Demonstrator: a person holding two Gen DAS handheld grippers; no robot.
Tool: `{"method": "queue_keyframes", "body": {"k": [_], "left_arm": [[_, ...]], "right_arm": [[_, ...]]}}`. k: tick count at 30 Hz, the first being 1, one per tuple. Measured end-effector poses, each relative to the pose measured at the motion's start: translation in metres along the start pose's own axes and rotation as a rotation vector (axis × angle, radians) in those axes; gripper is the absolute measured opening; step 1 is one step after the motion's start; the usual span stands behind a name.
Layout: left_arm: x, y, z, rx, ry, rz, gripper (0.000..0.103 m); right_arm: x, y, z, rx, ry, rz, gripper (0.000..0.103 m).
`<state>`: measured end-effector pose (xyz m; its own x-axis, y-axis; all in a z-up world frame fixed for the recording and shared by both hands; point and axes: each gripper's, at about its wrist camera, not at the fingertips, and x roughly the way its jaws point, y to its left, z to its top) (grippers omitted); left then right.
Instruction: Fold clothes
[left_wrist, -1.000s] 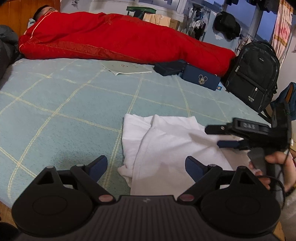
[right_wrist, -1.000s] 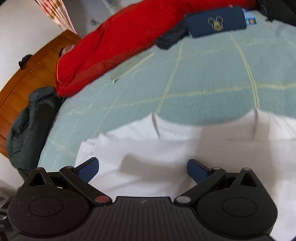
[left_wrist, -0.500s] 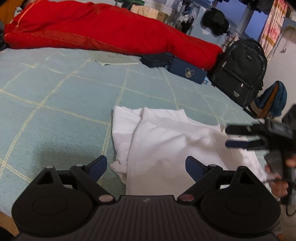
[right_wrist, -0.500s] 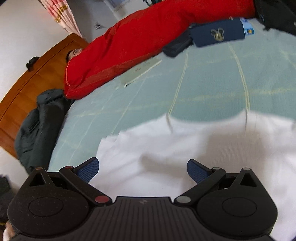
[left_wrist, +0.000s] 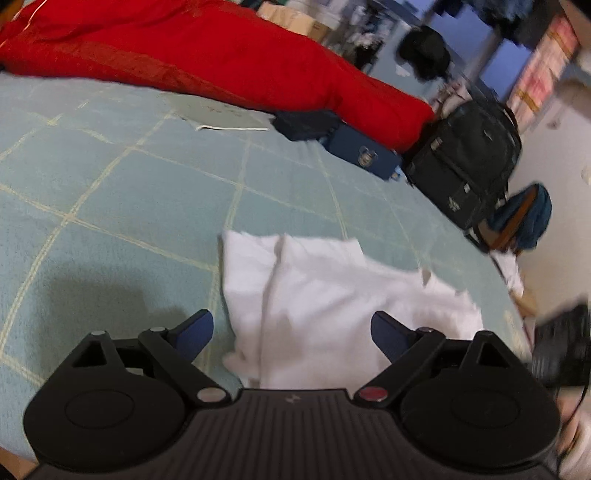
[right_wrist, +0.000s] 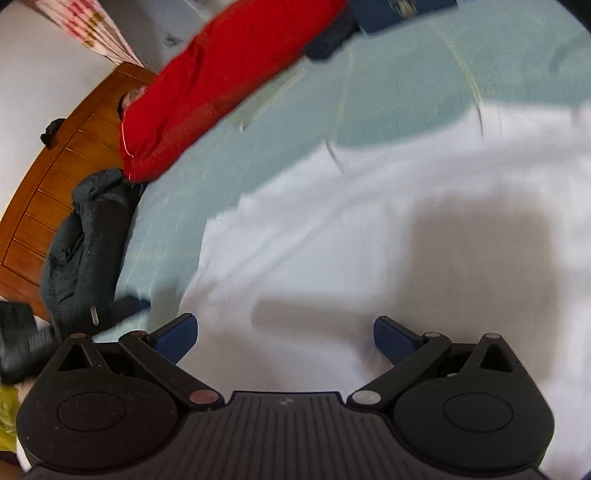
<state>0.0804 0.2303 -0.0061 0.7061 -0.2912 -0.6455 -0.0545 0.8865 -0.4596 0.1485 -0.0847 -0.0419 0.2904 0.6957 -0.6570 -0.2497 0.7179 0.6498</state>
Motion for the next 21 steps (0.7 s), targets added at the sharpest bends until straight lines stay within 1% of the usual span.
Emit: {"method": "queue_keyframes", "body": {"k": [4,6,7,9,11,12,14,16,17,20,21], "left_arm": [[0.008,0.007,0.011,-0.041,0.021,0.002,0.092],[0.011,0.007,0.011,-0.044,0.030,-0.028,0.092],[0.012,0.007,0.009,-0.046,0.031,-0.034,0.092],[0.015,0.006,0.006,-0.040,0.036,-0.029,0.092],[0.018,0.008,0.005,-0.051,0.044,-0.023,0.092],[0.019,0.010,0.003,-0.060,0.048,-0.034,0.092],[0.022,0.014,0.000,-0.081,0.059,-0.055,0.092],[0.025,0.018,-0.005,-0.103,0.074,-0.075,0.092],[0.028,0.019,-0.008,-0.105,0.085,-0.066,0.092],[0.034,0.021,-0.014,-0.102,0.110,-0.035,0.092],[0.034,0.021,-0.014,-0.102,0.108,-0.038,0.092]], "right_arm": [[-0.009,0.005,-0.008,-0.018,0.012,0.004,0.103],[-0.016,0.014,-0.006,-0.063,-0.029,-0.012,0.103],[-0.016,0.022,-0.004,-0.113,-0.054,-0.039,0.103],[-0.009,0.042,0.000,-0.244,-0.094,-0.122,0.103],[0.004,0.058,0.004,-0.356,-0.132,-0.201,0.103],[0.013,0.064,0.005,-0.398,-0.143,-0.227,0.103],[0.032,0.069,0.007,-0.443,-0.121,-0.230,0.103],[0.055,0.069,0.004,-0.467,-0.068,-0.242,0.103],[0.064,0.070,-0.003,-0.500,-0.044,-0.261,0.103],[0.074,0.081,-0.029,-0.674,-0.042,-0.358,0.103],[0.070,0.084,-0.032,-0.696,-0.039,-0.359,0.103]]}}
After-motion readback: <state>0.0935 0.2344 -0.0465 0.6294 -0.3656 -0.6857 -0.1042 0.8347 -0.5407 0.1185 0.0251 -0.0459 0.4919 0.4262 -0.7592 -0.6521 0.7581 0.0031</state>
